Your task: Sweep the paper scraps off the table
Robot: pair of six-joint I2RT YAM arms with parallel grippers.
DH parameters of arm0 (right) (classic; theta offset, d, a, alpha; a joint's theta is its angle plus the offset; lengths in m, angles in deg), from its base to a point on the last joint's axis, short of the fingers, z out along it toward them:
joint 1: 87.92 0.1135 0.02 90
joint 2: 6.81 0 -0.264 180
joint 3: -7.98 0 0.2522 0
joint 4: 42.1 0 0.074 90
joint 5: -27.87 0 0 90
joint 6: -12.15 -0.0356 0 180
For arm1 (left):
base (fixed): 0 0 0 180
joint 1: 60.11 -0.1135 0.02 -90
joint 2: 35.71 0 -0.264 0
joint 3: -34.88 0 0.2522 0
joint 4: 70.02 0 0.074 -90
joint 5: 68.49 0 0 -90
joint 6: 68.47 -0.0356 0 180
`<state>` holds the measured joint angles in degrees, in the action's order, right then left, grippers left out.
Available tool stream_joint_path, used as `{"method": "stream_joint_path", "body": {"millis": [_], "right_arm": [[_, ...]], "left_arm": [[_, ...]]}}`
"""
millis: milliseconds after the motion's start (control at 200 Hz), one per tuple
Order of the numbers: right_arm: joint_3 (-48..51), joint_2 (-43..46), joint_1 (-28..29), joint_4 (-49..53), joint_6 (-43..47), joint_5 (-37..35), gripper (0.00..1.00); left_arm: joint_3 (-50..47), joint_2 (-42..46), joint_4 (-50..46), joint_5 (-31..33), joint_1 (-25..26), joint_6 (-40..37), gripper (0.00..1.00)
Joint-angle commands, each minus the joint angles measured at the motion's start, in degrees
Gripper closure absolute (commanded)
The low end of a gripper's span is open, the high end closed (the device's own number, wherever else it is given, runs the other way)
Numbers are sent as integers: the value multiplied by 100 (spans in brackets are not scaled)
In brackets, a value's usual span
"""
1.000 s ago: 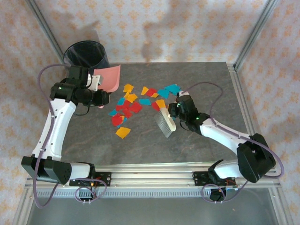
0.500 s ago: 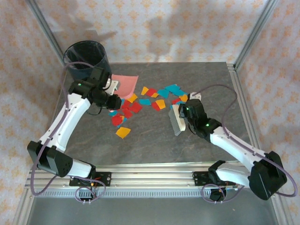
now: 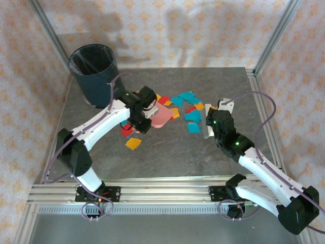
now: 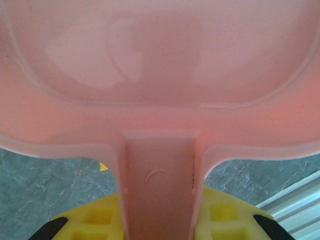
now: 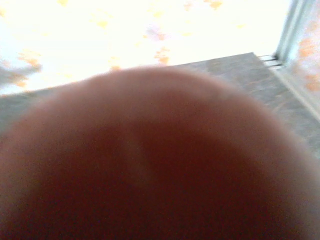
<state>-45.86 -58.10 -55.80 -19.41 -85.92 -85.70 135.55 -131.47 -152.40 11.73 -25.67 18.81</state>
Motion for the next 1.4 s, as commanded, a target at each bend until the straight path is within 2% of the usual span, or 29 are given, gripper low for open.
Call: {"method": "stream_joint_path", "body": {"millis": [0,220,500,746,946,1396], "right_arm": [[-180,-53,-28,434,556,-885,100],[-348,-538,-28,738,784,-1026,100],[-520,-1169,-30,676,877,-484,100],[-504,-1439,-30,469,969,268,100],[-522,-1625,-25,350,958,858,100],[-444,-1348,-28,346,1297,2658,100]], "left_arm": [[283,-328,-362,267,265,-384,100],[679,-975,-656,183,666,-697,100],[854,-1509,-797,167,1082,-982,100],[990,-1963,-941,-124,1119,-1024,100],[1240,-2271,-1029,-125,1122,-1046,100],[1932,-2936,-1135,56,1095,-897,100]]}}
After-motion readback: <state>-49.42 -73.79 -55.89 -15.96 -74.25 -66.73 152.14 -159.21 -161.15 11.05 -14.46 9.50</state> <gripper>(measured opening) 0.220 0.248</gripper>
